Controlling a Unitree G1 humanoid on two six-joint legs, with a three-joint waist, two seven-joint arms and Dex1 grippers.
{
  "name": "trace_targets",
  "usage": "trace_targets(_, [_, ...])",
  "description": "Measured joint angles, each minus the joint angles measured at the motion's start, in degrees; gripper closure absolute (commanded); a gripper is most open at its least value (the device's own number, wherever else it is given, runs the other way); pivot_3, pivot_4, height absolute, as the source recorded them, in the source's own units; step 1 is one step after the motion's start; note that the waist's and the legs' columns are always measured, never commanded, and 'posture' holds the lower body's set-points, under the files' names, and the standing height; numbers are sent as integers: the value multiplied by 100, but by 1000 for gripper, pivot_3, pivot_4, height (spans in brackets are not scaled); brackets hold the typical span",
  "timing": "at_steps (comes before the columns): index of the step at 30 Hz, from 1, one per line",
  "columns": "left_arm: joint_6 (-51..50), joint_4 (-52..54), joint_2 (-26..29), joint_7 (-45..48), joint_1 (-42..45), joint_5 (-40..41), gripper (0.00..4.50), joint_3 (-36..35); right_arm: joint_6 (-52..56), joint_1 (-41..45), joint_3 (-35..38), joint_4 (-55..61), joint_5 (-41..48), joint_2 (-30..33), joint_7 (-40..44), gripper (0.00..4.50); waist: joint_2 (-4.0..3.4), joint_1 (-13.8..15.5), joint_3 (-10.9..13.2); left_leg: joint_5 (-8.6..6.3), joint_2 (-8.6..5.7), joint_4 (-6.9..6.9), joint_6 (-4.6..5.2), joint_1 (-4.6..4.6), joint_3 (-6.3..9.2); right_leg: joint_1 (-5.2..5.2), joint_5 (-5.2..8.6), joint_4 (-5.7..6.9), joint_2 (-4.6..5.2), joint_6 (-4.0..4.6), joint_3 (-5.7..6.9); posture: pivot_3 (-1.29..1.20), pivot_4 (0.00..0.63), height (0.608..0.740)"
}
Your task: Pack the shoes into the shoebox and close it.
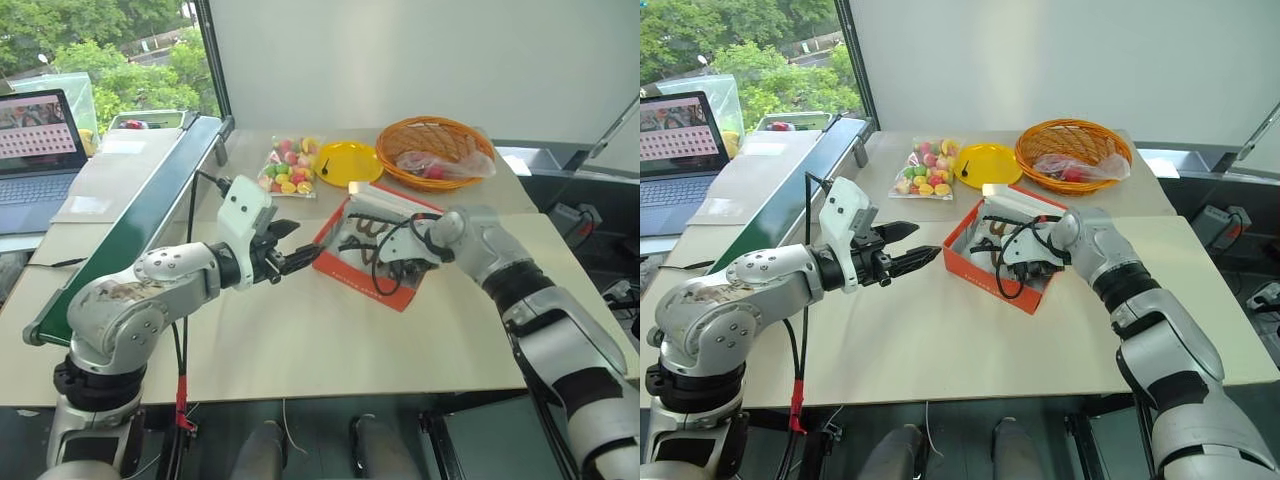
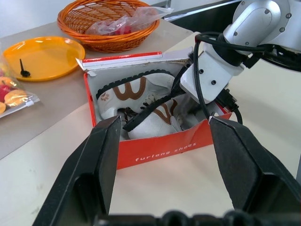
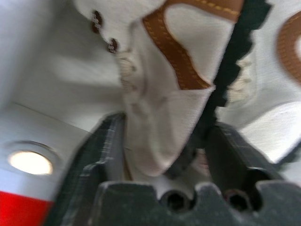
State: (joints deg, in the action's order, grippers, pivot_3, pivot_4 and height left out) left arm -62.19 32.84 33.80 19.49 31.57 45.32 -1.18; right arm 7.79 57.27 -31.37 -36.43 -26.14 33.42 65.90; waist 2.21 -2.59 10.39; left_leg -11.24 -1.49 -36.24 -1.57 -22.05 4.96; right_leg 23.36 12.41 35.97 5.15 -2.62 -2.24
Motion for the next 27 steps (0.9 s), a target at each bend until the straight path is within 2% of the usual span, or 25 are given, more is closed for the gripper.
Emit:
trace_targets(2, [10,-4,2,53,9,-14,1333,3,320,-21,161,299,196,-4,235,54,-1,-20,0,0,1,1,0,-7,-1,11,-3,2,-1,5,-1,0,150,740])
trace_targets(10, [80,-188,156,437,113,-235,1333,68,2143,34,832,2135,915,452,1244,54,-2,34,1,0,-2,-7,0,-62,-1,72,-19,13,1,29,-1,0,150,740])
trace_targets(13, [100,-246,176,584,222,-266,1333,133,2672,69,1084,2541,1178,636,1391,54,-2,32,1,0,-2,-9,0,-76,-1,82,-21,11,2,33,0,0,150,740])
trace_targets(16, [186,-305,230,795,367,-331,1333,238,3308,62,1596,2722,1462,878,1250,802,-1,46,1,0,-3,-9,0,-83,-1,89,-22,10,4,34,0,0,150,740])
trace_targets(18, [225,-405,264,934,465,-373,1333,241,3857,-44,2103,2864,1662,1071,1013,1477,-1,58,1,-1,-3,-8,1,-83,-1,88,-22,9,4,34,0,0,150,740])
trace_targets(21, [261,-555,334,1155,587,-432,1333,262,4540,-661,2760,3314,1955,1410,701,2493,-1,88,1,-3,-3,-8,6,-84,-3,86,-21,8,4,33,1,0,150,740])
trace_targets(27, [376,-786,402,1514,752,-475,1333,300,5013,-1526,3257,3801,2314,1780,132,4450,-4,28,3,-3,-2,-10,6,-80,-17,89,-20,14,4,32,-10,0,150,740])
